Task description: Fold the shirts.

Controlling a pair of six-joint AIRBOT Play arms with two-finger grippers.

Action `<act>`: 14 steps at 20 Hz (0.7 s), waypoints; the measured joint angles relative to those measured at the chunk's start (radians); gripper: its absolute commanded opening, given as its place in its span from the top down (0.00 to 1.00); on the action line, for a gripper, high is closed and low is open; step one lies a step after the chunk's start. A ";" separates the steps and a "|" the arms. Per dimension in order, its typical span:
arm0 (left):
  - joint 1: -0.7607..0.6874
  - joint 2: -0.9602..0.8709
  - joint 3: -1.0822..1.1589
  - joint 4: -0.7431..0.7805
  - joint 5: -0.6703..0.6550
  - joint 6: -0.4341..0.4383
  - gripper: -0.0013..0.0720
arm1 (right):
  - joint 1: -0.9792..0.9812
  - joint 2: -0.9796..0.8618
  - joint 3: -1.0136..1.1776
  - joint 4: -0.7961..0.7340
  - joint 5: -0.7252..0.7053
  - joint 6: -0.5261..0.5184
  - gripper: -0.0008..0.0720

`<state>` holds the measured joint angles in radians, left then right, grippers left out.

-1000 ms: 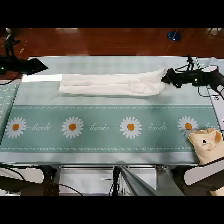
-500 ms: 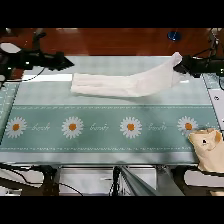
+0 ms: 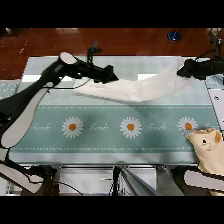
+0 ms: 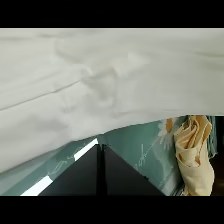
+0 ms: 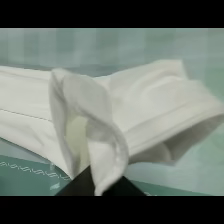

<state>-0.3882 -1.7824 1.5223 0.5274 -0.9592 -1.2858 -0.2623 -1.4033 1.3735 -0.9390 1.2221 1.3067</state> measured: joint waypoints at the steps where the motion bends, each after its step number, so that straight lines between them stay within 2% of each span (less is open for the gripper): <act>1: -0.031 -0.018 0.000 0.000 0.010 -0.017 0.95 | 0.000 0.010 0.000 0.000 0.003 0.000 0.96; 5: -0.119 -0.074 0.000 -0.005 0.044 -0.068 0.95 | 0.000 0.047 0.000 -0.008 0.027 0.000 0.96; 14: -0.207 -0.144 0.000 -0.013 0.180 -0.164 0.95 | 0.000 0.151 0.000 -0.013 0.100 0.006 0.96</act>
<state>-0.5953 -1.9266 1.5223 0.5148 -0.7792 -1.4494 -0.2623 -1.2518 1.3735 -0.9516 1.3224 1.3132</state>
